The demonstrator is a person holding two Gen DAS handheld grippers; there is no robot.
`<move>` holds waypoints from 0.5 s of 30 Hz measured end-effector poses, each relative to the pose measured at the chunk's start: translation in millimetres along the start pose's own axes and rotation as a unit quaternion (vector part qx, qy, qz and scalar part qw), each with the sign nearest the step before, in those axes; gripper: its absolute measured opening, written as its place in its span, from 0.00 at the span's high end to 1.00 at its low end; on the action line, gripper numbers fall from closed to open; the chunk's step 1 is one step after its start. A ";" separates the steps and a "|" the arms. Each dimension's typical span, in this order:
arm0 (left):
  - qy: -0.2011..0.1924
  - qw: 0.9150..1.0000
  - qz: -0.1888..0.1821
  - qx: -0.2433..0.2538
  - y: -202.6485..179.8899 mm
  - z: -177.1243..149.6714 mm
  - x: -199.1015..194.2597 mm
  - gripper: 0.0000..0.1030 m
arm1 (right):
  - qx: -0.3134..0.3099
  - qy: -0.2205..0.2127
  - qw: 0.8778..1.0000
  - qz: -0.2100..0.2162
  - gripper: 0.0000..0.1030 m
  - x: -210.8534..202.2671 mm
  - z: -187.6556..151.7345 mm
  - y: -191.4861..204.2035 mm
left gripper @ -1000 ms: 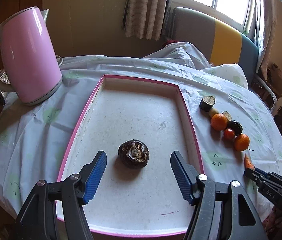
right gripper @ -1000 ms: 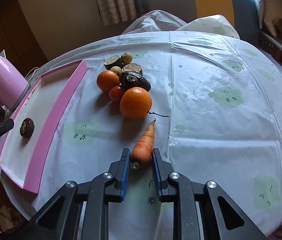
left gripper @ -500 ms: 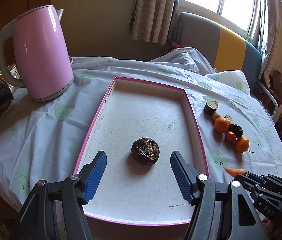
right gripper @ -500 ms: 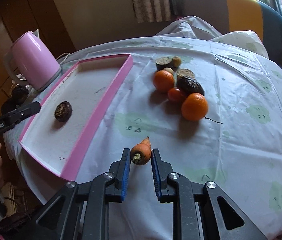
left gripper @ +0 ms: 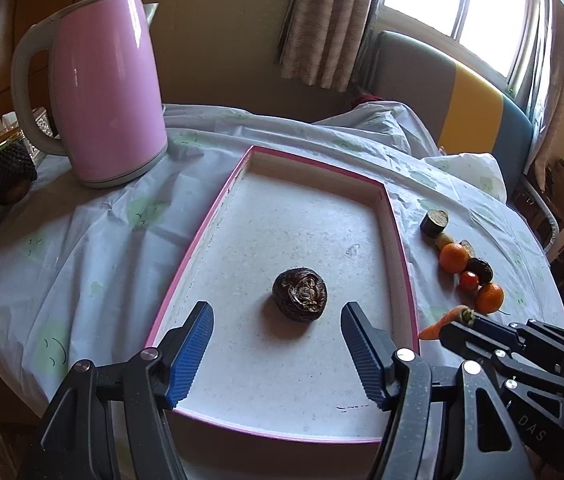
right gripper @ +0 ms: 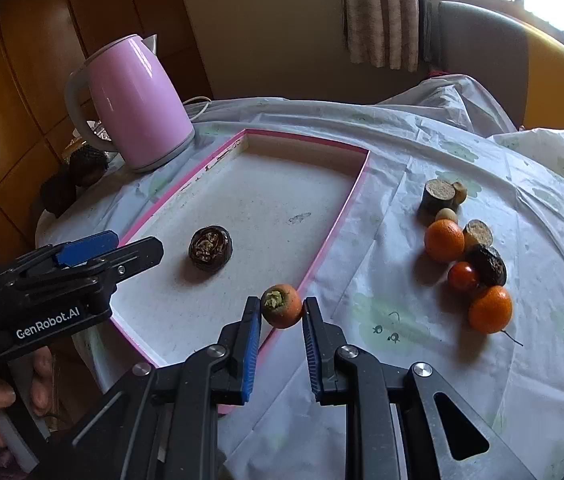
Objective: Organize fruits
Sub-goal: 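Carry the carrot into the tray with the right tool and release it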
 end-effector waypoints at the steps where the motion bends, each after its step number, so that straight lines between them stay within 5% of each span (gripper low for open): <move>1: -0.001 1.000 0.001 -0.003 1.9 0.4 0.0 0.35 | -0.002 -0.005 1.000 -0.007 0.80 -1.9 1.9 -0.6; 12: 0.001 1.000 0.009 -0.019 16.0 1.4 0.6 0.35 | 0.008 -0.002 0.998 0.063 0.78 21.1 19.4 29.2; 14: -0.002 1.000 0.012 -0.020 17.2 2.1 -0.8 0.35 | 0.014 0.001 0.998 0.060 0.54 26.3 17.2 29.9; 15: -0.003 1.000 0.010 -0.020 17.7 2.6 -1.1 0.35 | 0.018 0.000 0.998 0.060 0.53 26.4 16.1 29.1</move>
Point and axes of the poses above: each gripper's, at about its wrist camera, not at the fingertips, and x roughly the way its jaws point, y to its left, z to its top, the point moved 8 cm from there along x, roughly the way its jaws point, and after that the axes turned 3 degrees about -x, right-handed, at the moved point
